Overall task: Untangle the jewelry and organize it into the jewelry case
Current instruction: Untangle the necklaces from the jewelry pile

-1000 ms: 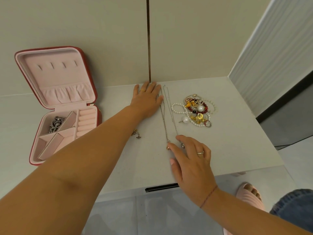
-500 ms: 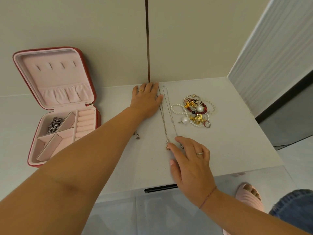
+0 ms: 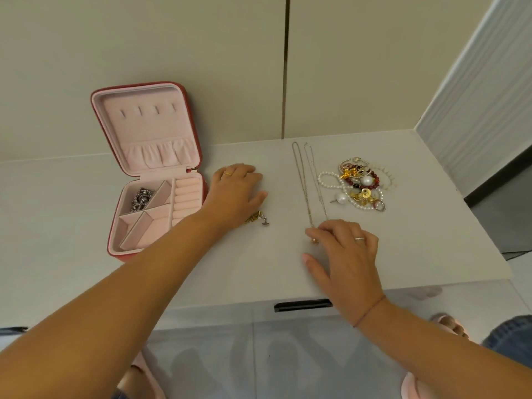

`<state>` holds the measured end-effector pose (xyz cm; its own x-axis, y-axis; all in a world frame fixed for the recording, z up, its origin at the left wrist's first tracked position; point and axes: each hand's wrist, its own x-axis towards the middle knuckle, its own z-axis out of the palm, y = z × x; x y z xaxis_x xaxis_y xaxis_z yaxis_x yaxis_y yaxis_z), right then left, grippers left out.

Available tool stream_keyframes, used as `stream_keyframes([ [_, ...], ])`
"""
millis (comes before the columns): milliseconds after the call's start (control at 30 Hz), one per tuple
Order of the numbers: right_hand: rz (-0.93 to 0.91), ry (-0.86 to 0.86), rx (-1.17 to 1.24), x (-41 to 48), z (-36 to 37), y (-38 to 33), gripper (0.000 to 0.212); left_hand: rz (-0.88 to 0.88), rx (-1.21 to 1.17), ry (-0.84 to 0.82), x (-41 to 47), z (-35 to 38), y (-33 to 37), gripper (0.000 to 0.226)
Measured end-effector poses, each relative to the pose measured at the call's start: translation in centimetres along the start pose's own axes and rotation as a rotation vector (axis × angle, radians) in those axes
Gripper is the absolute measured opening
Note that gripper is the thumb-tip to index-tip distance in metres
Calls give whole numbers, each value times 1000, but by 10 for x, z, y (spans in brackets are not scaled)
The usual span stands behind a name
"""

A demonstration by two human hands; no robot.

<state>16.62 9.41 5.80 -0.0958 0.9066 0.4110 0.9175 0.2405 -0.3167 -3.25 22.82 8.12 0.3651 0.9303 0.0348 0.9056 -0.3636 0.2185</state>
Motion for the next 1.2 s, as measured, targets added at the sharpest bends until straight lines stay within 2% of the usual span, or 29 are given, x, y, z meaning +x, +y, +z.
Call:
stream_keyframes([
  [133,7,-86,25,30,10,-25,28,-28,-80,27,-54,-15,-14,45],
  [233,64,-250,56,59,23,-46,37,-39,-81,21,-84,-26,-18,53],
  [300,87,-296,84,76,34,-58,42,-56,-92,29,-99,-30,-21,52],
  [400,82,-330,62,91,44,-67,39,-82,-141,56,-114,-30,-25,48],
  [567,71,-327,54,84,44,-66,16,-106,-251,164,-124,-24,-18,38],
  [767,42,-312,47,69,37,-60,11,-134,-348,193,-116,-18,3,37],
  [833,104,-306,181,67,32,-58,8,-135,-334,197,-114,-15,7,37],
  [933,325,-324,595,67,15,-59,7,-134,-343,220,-111,-16,8,36],
  [1033,527,-345,852,64,-1,-59,8,-114,-392,214,-106,-21,11,37],
  [1200,689,-372,1032,60,-17,-53,6,-198,-834,-19,-95,-26,22,37],
])
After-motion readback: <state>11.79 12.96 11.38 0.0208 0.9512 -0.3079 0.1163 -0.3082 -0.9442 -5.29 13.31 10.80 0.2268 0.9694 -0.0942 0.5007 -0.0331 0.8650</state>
